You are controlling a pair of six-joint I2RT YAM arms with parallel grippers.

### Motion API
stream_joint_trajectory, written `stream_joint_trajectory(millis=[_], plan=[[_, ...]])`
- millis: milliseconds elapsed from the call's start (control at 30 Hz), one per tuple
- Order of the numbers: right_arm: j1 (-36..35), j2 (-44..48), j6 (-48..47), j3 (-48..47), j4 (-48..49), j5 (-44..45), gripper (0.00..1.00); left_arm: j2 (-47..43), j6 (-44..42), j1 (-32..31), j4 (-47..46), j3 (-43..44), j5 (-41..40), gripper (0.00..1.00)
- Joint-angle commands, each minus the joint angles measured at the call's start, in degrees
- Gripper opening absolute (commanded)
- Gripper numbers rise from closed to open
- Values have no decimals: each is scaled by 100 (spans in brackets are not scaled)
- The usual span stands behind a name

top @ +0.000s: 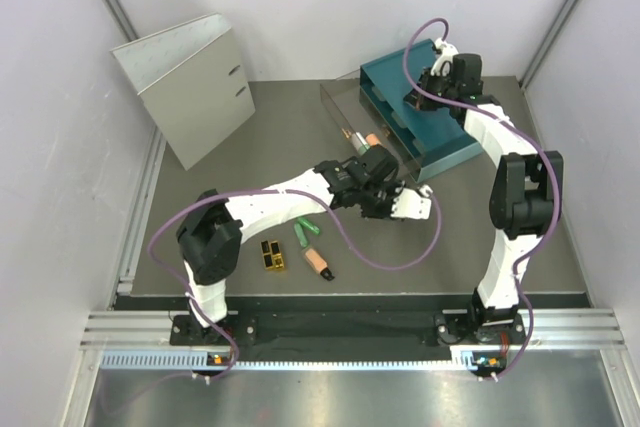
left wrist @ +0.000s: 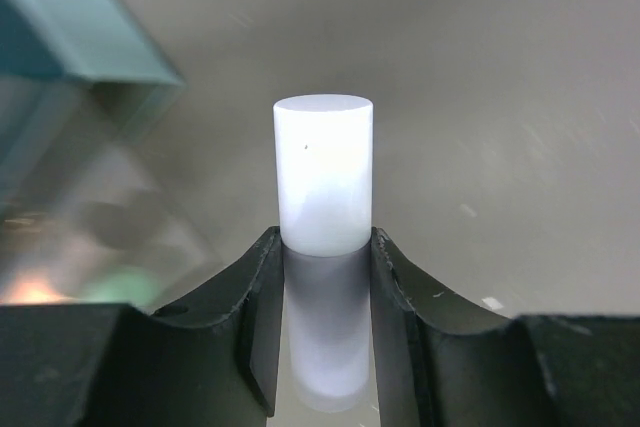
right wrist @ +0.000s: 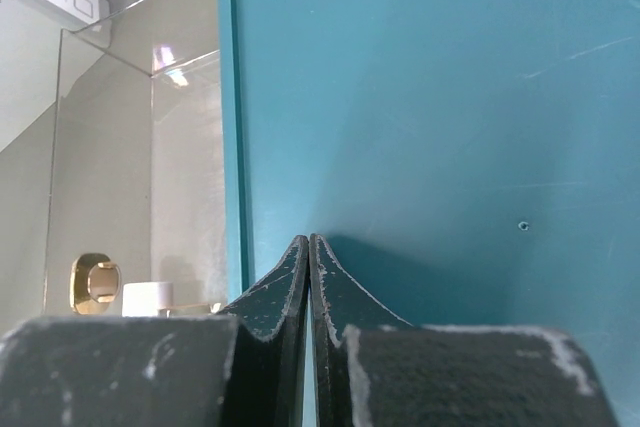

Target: Organize the makeup

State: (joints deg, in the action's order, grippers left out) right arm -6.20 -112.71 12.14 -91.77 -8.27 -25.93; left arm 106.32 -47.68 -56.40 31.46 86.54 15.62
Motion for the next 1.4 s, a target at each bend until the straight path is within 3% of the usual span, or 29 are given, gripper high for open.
stream_joint_trajectory(millis=[0,233,600,933,1100,1367], plan=[[-22,-665,-124,326,-1765,141,0,-244,206,59,-1159,503,100,0],[4,-797,-116,124,-1871,88,0,81,839,428,-2556,907,-120,0],[83,-832,-115,-34,-1906,71,0,1188,1121,938,-3102,2015,-630,0],[136,-823,-116,36,-1880,36,0,1418,128,1333,-3410,1524,-745,0],[136,-823,-107,27,-1889,27,0,1040,-381,1421,-4191,558,-314,0],[136,-823,-107,54,-1889,36,0,996,-637,1430,-3937,442,-225,1]])
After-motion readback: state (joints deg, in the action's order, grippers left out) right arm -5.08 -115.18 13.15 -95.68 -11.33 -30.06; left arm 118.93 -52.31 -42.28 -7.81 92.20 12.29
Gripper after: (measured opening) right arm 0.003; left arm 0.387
